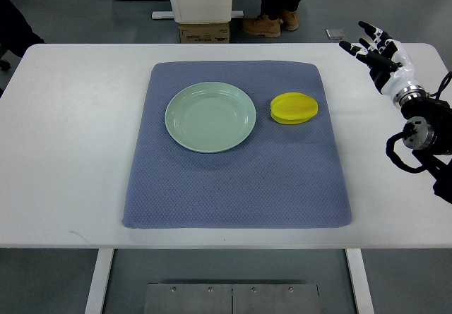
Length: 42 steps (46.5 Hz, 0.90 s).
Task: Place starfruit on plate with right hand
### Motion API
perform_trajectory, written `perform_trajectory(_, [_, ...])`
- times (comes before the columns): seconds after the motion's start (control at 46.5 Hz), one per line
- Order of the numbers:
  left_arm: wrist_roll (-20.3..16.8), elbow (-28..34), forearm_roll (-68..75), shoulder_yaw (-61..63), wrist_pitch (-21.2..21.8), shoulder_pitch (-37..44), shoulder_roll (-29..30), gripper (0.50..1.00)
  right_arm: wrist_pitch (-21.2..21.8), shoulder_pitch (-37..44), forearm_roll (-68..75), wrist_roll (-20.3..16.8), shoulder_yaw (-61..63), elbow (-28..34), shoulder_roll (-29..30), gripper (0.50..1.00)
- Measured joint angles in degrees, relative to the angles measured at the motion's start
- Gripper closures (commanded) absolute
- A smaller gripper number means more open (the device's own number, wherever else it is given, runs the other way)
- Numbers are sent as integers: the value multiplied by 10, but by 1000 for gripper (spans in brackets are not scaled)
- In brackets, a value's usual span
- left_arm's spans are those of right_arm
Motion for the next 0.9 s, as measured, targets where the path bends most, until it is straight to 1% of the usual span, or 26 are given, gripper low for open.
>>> perform_trajectory(0.902, [0, 0, 0, 1, -1, 1, 0, 500, -1, 0, 0, 3, 0, -1, 0, 500])
